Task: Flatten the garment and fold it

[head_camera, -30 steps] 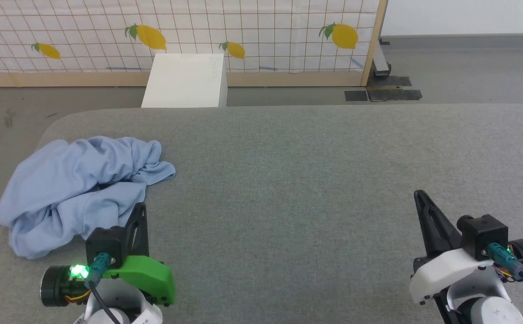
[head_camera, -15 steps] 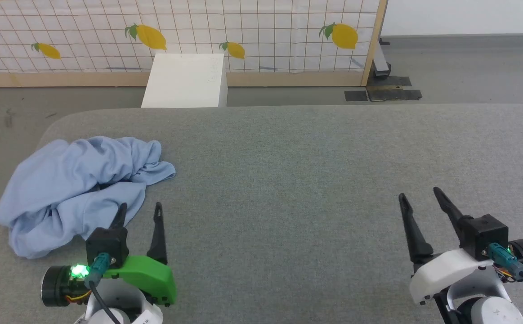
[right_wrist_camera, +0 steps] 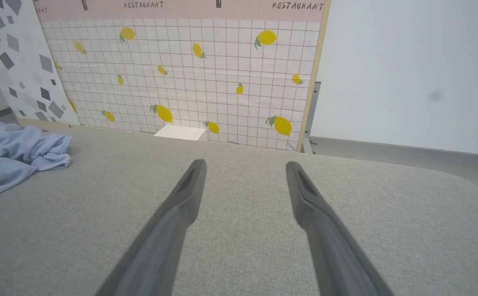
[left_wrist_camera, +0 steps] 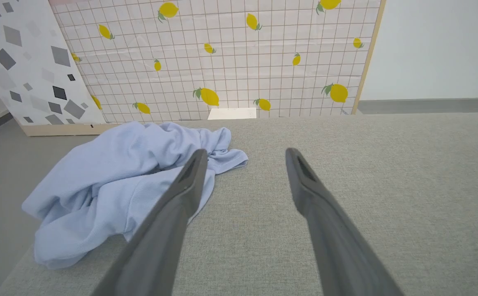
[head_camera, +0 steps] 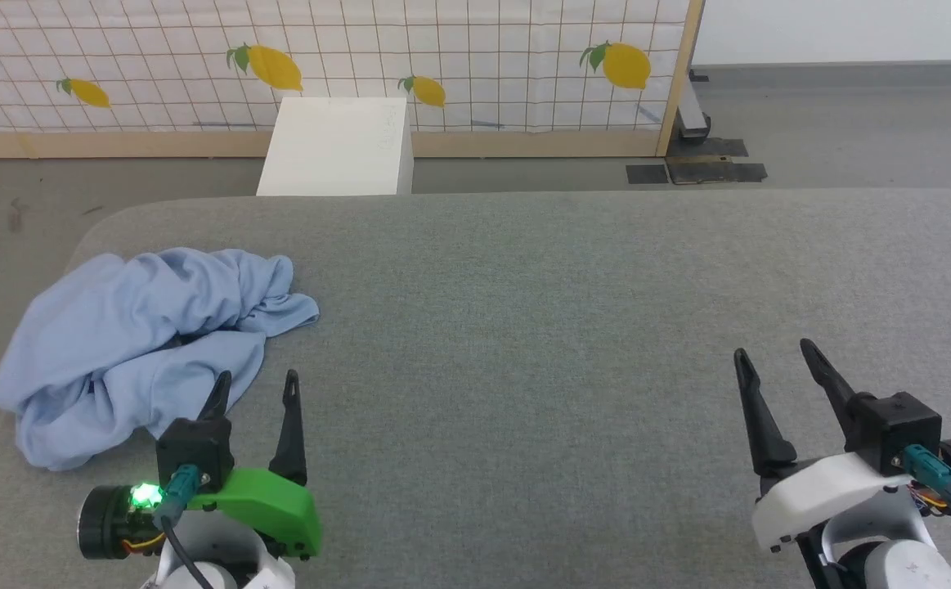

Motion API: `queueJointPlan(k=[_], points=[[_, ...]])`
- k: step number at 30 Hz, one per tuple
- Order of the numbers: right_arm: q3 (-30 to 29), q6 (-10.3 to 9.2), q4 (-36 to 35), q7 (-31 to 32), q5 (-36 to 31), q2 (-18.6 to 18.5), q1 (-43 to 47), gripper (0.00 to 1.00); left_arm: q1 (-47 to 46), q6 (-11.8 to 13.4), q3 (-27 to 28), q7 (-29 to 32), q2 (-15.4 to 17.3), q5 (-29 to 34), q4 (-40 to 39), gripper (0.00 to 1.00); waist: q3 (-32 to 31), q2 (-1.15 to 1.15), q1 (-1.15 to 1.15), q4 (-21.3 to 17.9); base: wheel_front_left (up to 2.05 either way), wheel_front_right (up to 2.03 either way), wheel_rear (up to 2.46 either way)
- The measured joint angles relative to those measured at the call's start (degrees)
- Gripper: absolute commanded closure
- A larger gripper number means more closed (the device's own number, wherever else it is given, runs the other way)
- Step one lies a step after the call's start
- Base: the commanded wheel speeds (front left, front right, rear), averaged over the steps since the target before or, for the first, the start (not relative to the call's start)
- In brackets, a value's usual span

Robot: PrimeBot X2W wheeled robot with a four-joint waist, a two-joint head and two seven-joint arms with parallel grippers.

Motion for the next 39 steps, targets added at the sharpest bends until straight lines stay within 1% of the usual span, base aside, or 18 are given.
queueJointPlan(k=[39], points=[[-3.5, 0.0, 1.8, -4.7, 4.2, 0.0, 2.7, 0.0, 0.0, -1.7, 0.8, -4.6, 0.8, -1.8, 2.3, 0.0, 0.2, 0.0, 0.0, -0.2, 0.0, 0.0, 0.0]])
